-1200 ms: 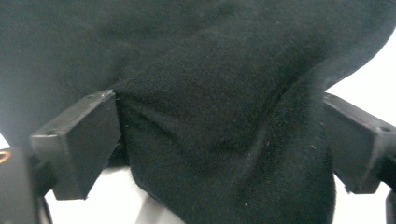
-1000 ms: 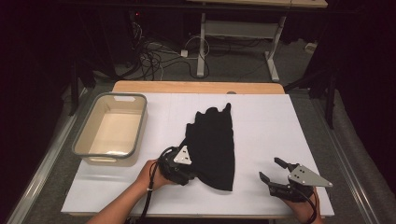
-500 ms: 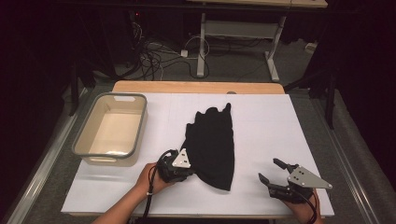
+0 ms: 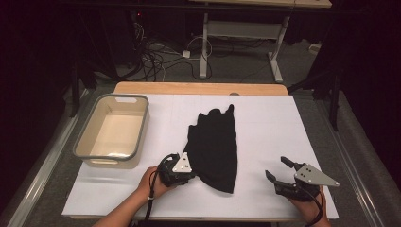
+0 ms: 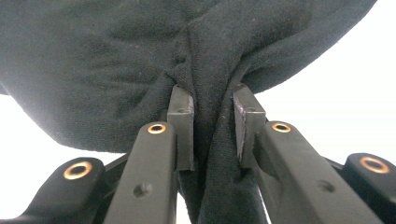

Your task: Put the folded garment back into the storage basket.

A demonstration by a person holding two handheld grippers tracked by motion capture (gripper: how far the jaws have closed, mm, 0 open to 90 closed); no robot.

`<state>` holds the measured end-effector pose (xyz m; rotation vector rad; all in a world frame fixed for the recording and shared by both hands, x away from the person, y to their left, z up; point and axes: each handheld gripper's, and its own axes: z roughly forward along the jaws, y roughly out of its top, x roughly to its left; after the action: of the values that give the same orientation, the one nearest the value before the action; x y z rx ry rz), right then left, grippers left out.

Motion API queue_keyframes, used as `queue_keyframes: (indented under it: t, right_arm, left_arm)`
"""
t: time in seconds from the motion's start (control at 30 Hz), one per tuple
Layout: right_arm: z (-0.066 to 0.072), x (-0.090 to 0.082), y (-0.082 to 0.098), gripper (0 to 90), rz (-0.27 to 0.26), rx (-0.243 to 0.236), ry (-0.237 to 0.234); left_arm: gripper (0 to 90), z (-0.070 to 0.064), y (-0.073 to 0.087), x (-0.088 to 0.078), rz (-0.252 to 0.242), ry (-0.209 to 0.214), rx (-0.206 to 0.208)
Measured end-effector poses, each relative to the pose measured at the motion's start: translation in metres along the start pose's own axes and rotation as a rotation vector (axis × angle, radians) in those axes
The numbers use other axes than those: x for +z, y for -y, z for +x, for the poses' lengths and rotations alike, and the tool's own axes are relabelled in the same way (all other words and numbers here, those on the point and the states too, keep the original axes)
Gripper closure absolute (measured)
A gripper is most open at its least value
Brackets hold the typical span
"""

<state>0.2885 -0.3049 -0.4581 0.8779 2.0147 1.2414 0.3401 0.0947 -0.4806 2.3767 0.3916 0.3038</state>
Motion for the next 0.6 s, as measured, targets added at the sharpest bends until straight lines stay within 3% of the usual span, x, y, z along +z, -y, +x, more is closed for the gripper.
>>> queue_keyframes:
  t: [0.3,0.6]
  right_arm:
    - [-0.005,0.004,-0.004,22.5,0.010,0.009,-0.004]
    - [-0.011,0.016,-0.023,18.8,0.014,0.017,-0.013]
  left_arm:
    - [72.1,-0.001,0.001,0.000,-0.006,-0.005,0.001]
    - [72.0,-0.001,0.001,0.000,-0.009,-0.007,-0.001]
